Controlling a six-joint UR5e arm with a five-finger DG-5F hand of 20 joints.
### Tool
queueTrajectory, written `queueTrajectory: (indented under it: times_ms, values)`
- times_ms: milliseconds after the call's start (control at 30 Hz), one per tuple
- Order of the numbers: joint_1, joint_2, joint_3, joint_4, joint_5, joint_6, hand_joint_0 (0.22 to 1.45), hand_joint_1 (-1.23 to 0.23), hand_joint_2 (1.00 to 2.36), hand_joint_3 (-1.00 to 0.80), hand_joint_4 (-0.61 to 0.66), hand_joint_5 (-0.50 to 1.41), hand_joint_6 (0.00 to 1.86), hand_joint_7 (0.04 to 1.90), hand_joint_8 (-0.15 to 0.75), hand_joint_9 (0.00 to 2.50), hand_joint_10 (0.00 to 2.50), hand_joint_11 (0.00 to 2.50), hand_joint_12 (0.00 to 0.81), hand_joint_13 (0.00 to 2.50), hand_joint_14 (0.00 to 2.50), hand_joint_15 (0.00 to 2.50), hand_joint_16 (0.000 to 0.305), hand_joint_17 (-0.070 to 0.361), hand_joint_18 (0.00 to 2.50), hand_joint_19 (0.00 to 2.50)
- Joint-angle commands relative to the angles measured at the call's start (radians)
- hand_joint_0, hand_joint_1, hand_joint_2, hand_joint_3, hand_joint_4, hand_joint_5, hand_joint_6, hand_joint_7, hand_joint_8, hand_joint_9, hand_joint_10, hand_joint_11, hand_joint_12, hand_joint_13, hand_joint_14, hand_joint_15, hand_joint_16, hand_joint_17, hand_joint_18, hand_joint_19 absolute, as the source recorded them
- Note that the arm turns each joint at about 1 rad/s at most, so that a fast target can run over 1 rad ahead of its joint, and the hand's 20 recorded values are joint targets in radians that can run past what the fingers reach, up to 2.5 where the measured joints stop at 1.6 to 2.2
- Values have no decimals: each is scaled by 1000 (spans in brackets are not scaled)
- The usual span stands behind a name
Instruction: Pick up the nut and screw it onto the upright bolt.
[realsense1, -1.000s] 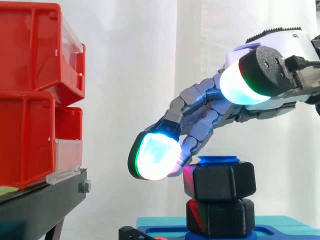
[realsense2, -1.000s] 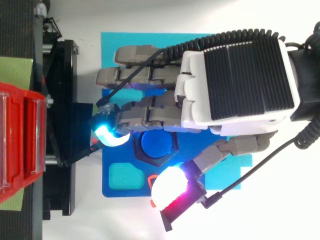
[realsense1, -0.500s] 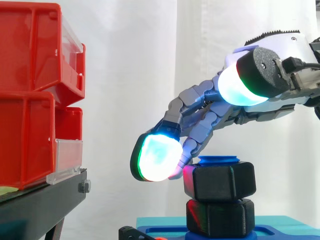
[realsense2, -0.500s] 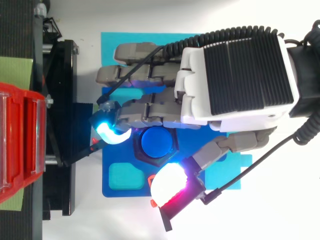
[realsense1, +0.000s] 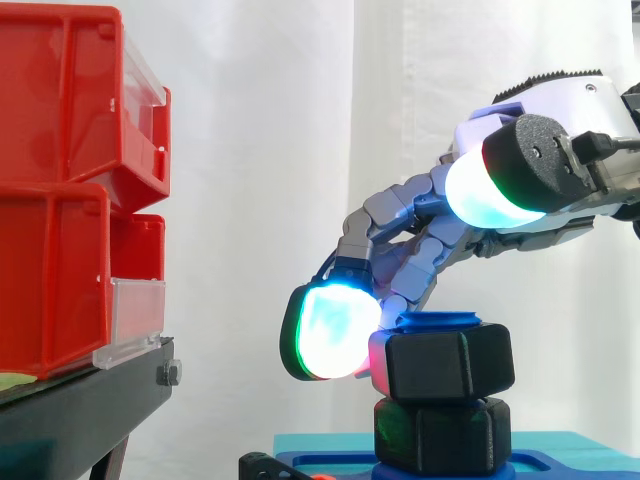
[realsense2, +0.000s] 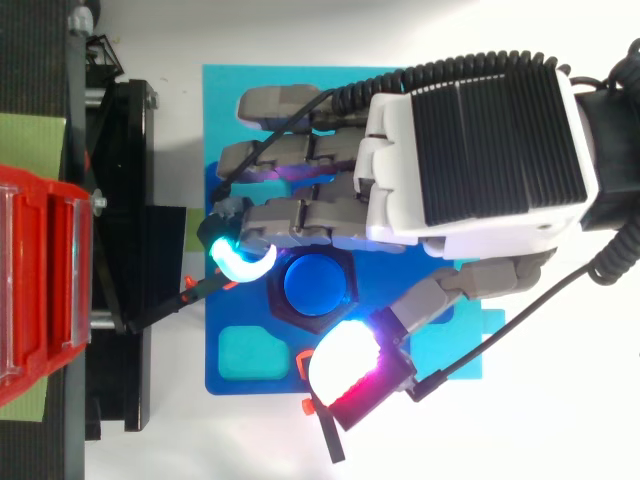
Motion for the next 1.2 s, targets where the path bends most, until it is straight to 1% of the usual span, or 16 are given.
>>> queueTrajectory:
  times_ms: [0, 367, 433, 467, 533, 567, 633, 667, 800, 833, 933, 1000, 1033, 1067, 1100, 1167]
  values:
    - [-2, -1, 0, -4, -9, 0, 515, -218, 1000, -500, 281, -80, 504, 1064, 273, 630, 0, 0, 286, 349, 0, 0, 30, 67, 0, 0]
    - [-14, 1, 0, -8, -15, 0, 523, -237, 1000, -500, 260, -55, 504, 1141, 275, 705, 0, 0, 275, 397, 0, 0, 28, 62, 0, 0]
    - [-17, 1, 0, -8, -21, 0, 524, -240, 1000, -500, 255, -49, 504, 1163, 275, 722, 0, 0, 273, 409, 0, 0, 27, 60, 0, 0]
    - [-24, 1, 6, -10, -35, 0, 525, -244, 1000, -500, 254, -44, 504, 1171, 275, 739, 0, 0, 270, 414, 0, 0, 27, 60, 6, 0]
    - [-27, 1, 8, -10, -38, -2, 527, -251, 1000, -500, 246, -36, 504, 1194, 275, 770, 0, 0, 265, 447, 0, 0, 26, 58, 33, 0]
    - [-31, 1, 14, -13, -41, -2, 531, -265, 1000, -500, 236, -25, 504, 1224, 275, 819, 0, 0, 257, 472, 0, 0, 24, 54, 64, 0]
    - [-34, 1, 20, -17, -41, -2, 536, -283, 1000, -500, 219, -15, 504, 1244, 278, 883, 0, 0, 251, 516, 0, 0, 22, 51, 110, 0]
    - [-39, 1, 26, -28, -41, -5, 539, -292, 1000, -500, 189, -3, 504, 1279, 278, 922, 0, 0, 244, 543, 0, 0, 22, 49, 142, 0]
    - [-45, 1, 34, -40, -42, -9, 549, -316, 1000, -500, 163, 27, 503, 1329, 280, 1099, 0, 0, 218, 654, 0, 0, 19, 43, 251, 0]
    - [-47, 1, 38, -43, -42, -9, 549, -317, 1000, -500, 165, 31, 503, 1339, 280, 1098, 0, 0, 215, 665, 0, 0, 19, 43, 264, 0]
    - [-48, 1, 38, -50, -42, -9, 553, -323, 1000, -500, 133, 47, 502, 1357, 277, 1167, 0, 0, 206, 724, 0, 0, 17, 38, 321, 0]
    - [-48, 1, 43, -48, -42, -9, 559, -361, 1000, -500, 66, 68, 501, 1391, 272, 1317, 0, 0, 184, 815, 0, 0, 14, 32, 439, 0]
    - [-48, 1, 45, -46, -42, -9, 559, -370, 1000, -500, 39, 75, 500, 1397, 266, 1339, 0, 0, 178, 849, 0, 0, 13, 30, 471, 0]
    - [-48, 1, 45, -46, -42, -9, 559, -380, 1000, -500, 28, 76, 506, 1393, 260, 1372, 0, 0, 173, 865, 0, 0, 13, 29, 500, 0]
    - [-48, 1, 45, -45, -44, -9, 559, -392, 1000, -500, 4, 79, 530, 1349, 252, 1423, 0, 0, 165, 924, 0, 0, 11, 24, 566, 0]
    - [-50, 1, 45, -45, -44, -9, 558, -396, 1000, -500, -14, 78, 539, 1329, 253, 1479, 0, 4, 158, 951, 0, 0, 10, 23, 600, 0]
